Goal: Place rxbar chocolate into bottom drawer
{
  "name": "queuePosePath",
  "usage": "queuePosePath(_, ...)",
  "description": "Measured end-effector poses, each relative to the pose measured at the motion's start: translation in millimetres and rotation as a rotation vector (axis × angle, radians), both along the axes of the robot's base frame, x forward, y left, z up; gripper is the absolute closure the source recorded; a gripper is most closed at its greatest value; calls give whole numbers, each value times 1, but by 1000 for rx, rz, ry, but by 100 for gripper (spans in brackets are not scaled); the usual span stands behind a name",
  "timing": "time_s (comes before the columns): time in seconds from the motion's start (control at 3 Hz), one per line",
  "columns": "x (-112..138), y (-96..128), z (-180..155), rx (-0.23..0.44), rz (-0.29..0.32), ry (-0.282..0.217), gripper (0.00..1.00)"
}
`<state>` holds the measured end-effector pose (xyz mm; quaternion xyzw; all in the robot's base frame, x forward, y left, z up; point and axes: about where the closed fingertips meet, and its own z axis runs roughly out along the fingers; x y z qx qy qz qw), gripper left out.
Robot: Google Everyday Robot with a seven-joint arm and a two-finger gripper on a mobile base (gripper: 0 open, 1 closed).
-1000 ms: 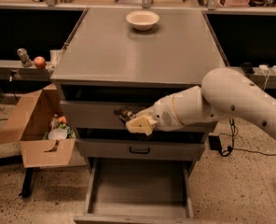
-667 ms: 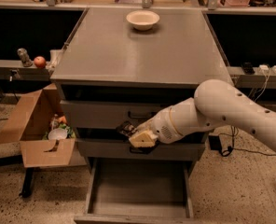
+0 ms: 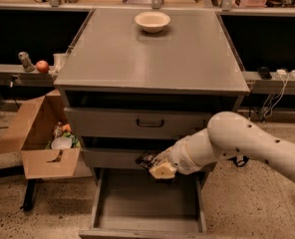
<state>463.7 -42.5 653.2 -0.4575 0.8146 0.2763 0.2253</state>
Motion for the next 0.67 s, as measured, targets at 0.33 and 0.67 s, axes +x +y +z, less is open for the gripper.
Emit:
queuePosePath(0.33,-6,2,-55,-52,44,20,100)
queuePosePath(0.67,-17,1,-132,-122,111,33,100)
